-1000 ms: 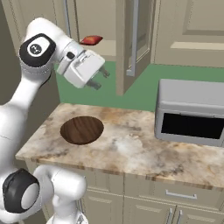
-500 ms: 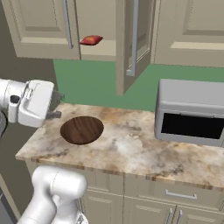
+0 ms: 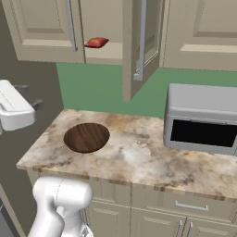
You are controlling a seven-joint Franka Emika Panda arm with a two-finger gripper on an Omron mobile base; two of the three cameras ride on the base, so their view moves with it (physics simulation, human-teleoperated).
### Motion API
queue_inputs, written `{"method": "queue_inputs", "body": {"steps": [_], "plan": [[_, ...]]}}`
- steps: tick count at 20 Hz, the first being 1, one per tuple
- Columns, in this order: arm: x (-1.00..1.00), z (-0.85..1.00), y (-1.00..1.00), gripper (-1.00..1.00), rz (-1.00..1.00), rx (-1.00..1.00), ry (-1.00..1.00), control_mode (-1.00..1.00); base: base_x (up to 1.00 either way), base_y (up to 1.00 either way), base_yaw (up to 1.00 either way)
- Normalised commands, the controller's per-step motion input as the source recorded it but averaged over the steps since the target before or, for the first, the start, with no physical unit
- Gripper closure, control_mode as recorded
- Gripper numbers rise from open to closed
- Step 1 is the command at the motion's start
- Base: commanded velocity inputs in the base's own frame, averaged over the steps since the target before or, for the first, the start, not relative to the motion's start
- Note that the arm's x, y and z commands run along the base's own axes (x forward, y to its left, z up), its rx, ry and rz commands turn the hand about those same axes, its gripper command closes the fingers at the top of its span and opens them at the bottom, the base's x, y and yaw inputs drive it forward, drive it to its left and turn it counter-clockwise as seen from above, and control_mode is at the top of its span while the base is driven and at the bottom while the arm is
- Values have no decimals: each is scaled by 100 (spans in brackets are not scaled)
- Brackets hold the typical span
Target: Open the cabinet. Pick the tangerine and orange from the cabinet and place them into the bowl. Then close the cabinet.
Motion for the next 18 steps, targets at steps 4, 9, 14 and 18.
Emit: {"method": "queue_inputs", "body": {"steps": [4,9,14,18], "plan": [[5,53,62,-100,35,-14,-12,-100,0,0,0],[15,49,27,-100,20,-8,-23,-100,0,0,0],[23,38,0,-100,14,0,-21,-100,0,0,0],[54,10,0,-100,10,0,-2,-100,0,0,0]]}}
